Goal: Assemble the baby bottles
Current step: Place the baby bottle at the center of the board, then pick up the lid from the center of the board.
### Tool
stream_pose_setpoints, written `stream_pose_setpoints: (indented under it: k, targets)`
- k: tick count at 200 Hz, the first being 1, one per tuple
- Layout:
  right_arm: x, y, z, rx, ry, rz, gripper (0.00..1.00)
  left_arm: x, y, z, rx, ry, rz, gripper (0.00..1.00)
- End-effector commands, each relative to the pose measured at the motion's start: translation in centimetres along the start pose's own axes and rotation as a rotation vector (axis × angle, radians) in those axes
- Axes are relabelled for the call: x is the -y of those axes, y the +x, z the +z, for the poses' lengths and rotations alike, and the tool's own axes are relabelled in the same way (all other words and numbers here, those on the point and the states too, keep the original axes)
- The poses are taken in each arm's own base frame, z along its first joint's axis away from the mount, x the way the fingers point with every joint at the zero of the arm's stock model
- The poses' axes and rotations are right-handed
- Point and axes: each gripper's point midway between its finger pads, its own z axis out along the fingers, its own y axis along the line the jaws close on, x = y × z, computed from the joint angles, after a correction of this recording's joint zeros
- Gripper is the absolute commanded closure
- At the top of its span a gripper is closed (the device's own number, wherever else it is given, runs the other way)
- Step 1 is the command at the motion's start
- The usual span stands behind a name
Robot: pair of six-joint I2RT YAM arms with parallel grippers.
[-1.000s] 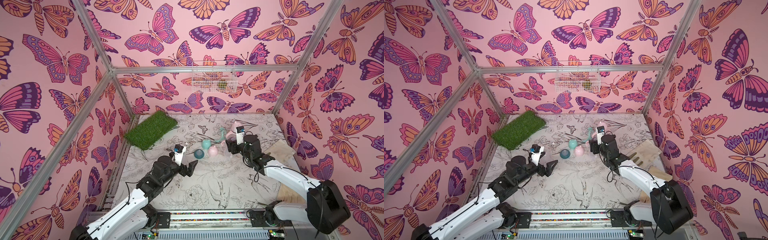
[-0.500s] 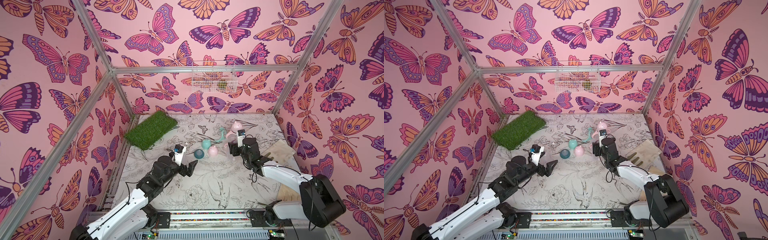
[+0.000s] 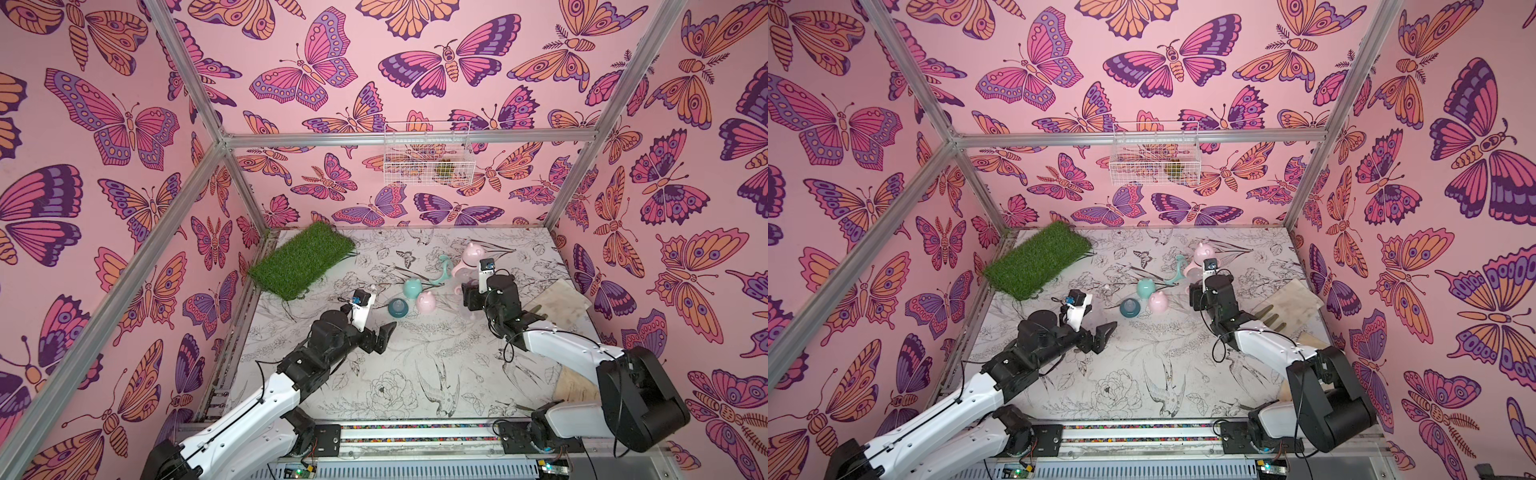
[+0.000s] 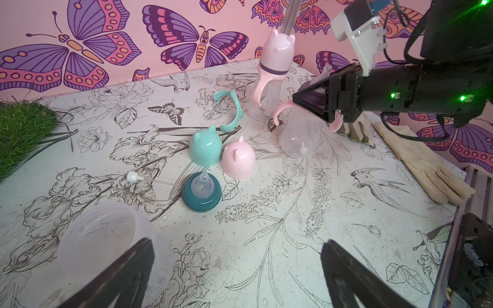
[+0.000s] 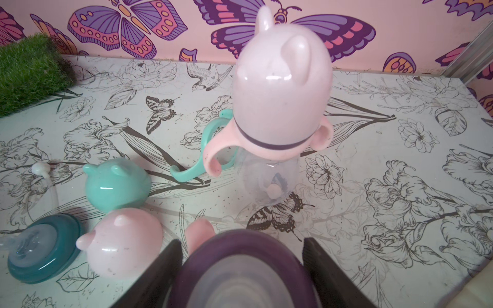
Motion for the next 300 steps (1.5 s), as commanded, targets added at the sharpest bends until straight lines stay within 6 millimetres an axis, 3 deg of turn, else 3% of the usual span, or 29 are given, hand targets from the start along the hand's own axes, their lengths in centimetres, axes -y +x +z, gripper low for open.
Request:
stream_pose_setpoints:
  k: [1, 41, 96, 109, 124, 160, 204, 235, 259, 300]
  targets:
    - [0.4, 0.7, 0.1, -0.032, 0.013, 0.015, 0.67, -0.1, 0.4, 0.1, -0.021, -0.007, 0.020, 0.01]
    - [0.2, 1.0, -0.3, -0.068, 0.003, 0.019, 0.39, 0.0, 0.4, 0.2, -0.027, 0.000, 0.025, 0.01]
    - [-0.3, 0.1, -1.7, -0.084, -0.033, 0.020, 0.26, 0.2, 0.6, 0.5, -0.037, 0.008, 0.030, 0.01]
    - [-0.5, -0.2, -2.1, -0.086, -0.050, 0.013, 0.16, 0.2, 0.6, 0.6, -0.039, 0.009, 0.032, 0.01]
    - [-0.8, -0.5, -2.2, -0.092, -0.065, 0.004, 0.13, 0.3, 0.6, 0.7, -0.044, 0.013, 0.036, 0.01]
    - [-1.2, -1.6, -2.8, -0.095, -0.081, -0.009, 0.10, 0.4, 0.7, 0.9, -0.053, 0.017, 0.037, 0.01]
    - [-1.0, -6.8, -5.4, 0.002, -0.070, -0.050, 0.10, 0.4, 0.0, 0.5, -0.028, 0.009, 0.043, 0.01]
    - [-3.9, -9.5, -6.6, -0.040, -0.150, -0.112, 0.13, 0.2, -0.4, 0.2, -0.013, -0.002, 0.046, 0.00]
    - [-7.9, -9.0, -6.1, -0.139, -0.255, -0.138, 0.17, 0.2, -0.5, 0.1, -0.008, -0.006, 0.048, 0.00]
    - [-12.5, -4.7, -2.5, -0.316, -0.320, -0.121, 0.30, -0.1, -0.9, -0.6, 0.007, -0.026, 0.051, 0.00]
